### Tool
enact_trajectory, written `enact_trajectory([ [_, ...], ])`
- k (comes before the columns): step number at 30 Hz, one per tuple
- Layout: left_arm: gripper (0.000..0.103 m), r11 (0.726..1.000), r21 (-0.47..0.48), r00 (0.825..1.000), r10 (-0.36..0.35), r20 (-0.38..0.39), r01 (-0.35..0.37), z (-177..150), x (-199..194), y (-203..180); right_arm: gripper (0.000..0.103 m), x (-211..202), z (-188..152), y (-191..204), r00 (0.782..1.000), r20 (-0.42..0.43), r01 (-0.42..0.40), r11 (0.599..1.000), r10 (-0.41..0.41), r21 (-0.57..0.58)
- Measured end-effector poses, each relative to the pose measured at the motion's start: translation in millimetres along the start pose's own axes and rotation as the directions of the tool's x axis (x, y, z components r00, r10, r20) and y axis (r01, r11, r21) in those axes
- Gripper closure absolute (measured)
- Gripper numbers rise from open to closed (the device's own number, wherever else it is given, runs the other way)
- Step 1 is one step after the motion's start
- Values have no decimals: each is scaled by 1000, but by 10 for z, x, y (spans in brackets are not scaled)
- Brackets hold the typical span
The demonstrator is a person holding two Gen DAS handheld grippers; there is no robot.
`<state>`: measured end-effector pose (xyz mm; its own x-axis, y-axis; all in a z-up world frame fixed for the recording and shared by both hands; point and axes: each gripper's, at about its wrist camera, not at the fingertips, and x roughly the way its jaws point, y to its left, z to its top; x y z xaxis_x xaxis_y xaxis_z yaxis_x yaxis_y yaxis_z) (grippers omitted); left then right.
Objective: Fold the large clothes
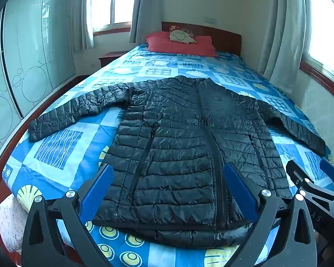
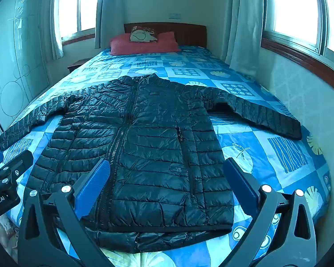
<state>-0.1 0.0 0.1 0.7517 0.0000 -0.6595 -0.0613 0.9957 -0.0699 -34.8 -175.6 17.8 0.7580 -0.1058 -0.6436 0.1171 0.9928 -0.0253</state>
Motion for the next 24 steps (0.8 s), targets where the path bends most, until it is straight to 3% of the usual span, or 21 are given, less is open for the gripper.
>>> enact_trajectory([
  [24,5,1000,7,1000,8,1,-8,-10,7,-28,2,19,-22,18,1000,-10,1,1000,-1,-5],
])
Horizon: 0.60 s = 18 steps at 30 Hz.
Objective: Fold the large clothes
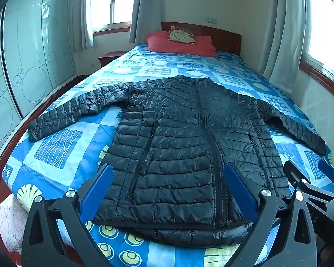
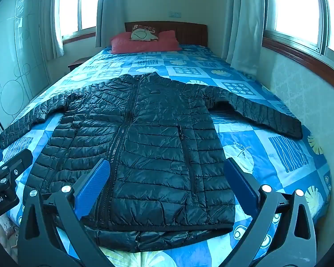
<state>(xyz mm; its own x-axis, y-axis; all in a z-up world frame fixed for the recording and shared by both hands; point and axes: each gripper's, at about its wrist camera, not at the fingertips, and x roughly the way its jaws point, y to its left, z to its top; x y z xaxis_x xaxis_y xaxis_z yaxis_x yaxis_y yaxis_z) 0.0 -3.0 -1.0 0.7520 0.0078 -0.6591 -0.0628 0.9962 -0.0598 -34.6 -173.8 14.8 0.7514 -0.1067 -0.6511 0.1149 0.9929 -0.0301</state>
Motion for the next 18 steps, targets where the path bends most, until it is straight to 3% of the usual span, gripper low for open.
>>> enact_trajectory([
  [18,5,1000,1,1000,1,0,-1,2,1,4,2,1,-13,21,1000,0,1,1000,-1,-1],
])
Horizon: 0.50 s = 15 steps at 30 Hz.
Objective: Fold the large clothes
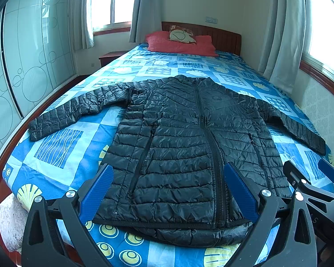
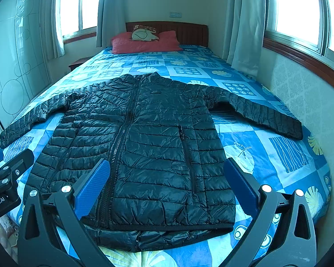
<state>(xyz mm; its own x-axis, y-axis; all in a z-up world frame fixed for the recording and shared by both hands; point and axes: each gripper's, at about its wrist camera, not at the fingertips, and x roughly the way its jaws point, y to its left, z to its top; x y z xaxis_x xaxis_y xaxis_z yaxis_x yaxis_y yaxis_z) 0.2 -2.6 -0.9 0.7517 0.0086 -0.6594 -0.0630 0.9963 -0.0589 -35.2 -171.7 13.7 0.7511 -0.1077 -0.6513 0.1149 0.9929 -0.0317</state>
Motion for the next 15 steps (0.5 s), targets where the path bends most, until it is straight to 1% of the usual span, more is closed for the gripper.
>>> enact_trajectory([
  [15,5,1000,0,1000,0,2,0,-32,-5,-9,2,4,-6,1,1000,0,-1,1000,1,-1],
])
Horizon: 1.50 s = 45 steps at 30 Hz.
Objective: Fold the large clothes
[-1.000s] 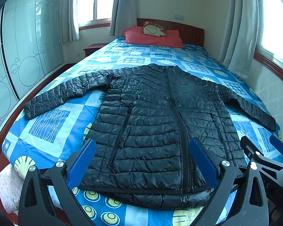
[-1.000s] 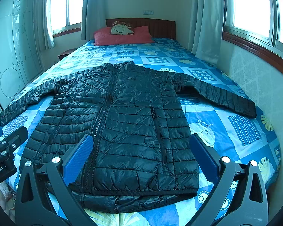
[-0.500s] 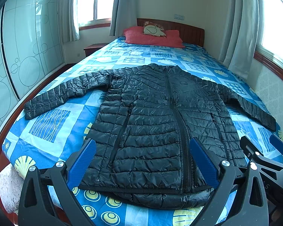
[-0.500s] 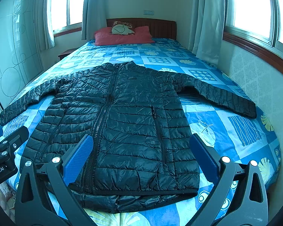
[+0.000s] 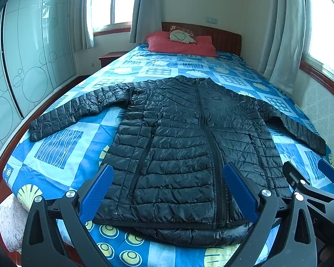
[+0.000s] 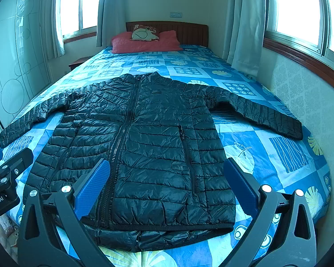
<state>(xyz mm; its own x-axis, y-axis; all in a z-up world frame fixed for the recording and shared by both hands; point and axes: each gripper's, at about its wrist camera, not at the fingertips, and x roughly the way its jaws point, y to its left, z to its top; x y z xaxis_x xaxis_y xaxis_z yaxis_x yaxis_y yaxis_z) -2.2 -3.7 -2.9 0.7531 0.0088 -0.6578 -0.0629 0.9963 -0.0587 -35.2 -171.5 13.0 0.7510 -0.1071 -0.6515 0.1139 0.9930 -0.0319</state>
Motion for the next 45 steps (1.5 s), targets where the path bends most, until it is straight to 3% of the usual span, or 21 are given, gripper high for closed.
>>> enact_trajectory([
  [45,5,1000,-1,1000,-2,-29,1,-20,120,40,2,89,-53,46,1000,-9,-2,1000,2,5],
])
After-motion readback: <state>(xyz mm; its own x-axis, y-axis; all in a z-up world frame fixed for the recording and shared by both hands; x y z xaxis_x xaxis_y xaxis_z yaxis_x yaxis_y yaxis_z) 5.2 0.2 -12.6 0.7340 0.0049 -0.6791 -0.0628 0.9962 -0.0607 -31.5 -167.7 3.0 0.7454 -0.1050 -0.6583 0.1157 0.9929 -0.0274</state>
